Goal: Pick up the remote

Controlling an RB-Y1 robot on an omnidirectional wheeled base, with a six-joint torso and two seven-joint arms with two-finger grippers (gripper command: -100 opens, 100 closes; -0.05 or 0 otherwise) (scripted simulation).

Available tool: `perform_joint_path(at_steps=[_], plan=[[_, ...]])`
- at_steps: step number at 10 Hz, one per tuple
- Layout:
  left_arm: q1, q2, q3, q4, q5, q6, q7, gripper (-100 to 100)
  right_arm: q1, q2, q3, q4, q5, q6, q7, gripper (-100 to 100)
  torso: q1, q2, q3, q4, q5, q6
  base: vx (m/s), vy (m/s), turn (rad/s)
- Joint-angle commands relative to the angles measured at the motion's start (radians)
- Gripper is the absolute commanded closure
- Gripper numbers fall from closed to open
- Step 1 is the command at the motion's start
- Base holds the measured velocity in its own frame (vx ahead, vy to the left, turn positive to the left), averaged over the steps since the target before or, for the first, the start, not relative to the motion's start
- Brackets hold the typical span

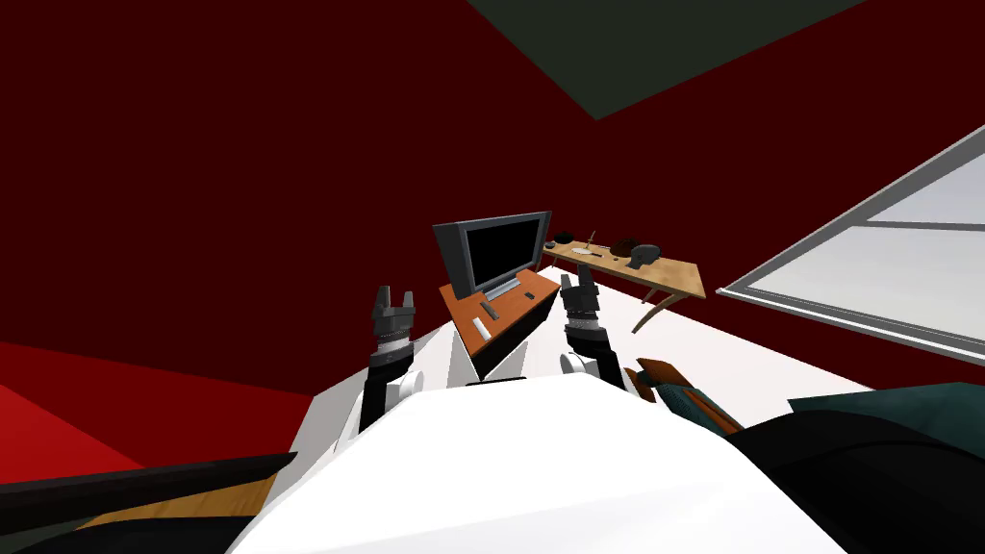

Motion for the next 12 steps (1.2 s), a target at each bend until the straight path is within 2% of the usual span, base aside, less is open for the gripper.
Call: perform_joint_path(at_steps=[1,4,5,7,8,11,12], plan=[[0.027,0.034,0.004,0.023,-0.017,-0.001,0.014,-100,0.000,0.000,0.000,0.000,0.000,0.000,0.000,0,0.000,0.000,0.000,0.000,0.000,0.000,-0.026,0.006,-0.088],[0.084,0.086,0.012,0.083,-0.059,-0.003,0.046,-100,0.000,0.000,0.000,0.000,0.000,0.000,0.000,0,0.000,0.004,0.002,0.001,0.000,0.000,-0.054,-0.005,-0.091],[0.084,0.086,0.012,0.083,-0.059,-0.003,0.046,-100,0.000,0.000,0.000,0.000,0.000,0.000,0.000,0,-0.001,0.004,0.002,0.001,0.000,0.000,-0.033,-0.010,-0.049],[0.133,0.125,0.019,0.134,-0.097,-0.007,0.077,-100,0.000,0.000,0.000,0.000,0.000,0.000,0.000,0,0.000,0.002,0.001,0.000,0.000,0.000,-0.026,-0.015,-0.127],[0.133,0.125,0.019,0.142,-0.097,-0.007,0.077,-100,0.000,0.000,0.000,0.000,0.000,0.000,0.000,0,-0.001,0.002,0.001,0.001,0.000,0.000,-0.028,-0.017,-0.050],[0.214,0.187,0.031,0.242,-0.165,-0.015,0.134,-100,0.000,0.000,0.000,0.000,0.000,0.000,0.000,0,-0.002,0.002,0.001,0.000,0.000,0.000,-0.023,-0.037,-0.161],[0.214,0.187,0.031,0.256,-0.165,-0.015,0.134,-100,0.000,0.000,0.000,0.000,0.000,0.000,0.000,0,-0.003,0.002,0.001,0.000,-0.001,0.000,-0.011,-0.037,-0.108]])
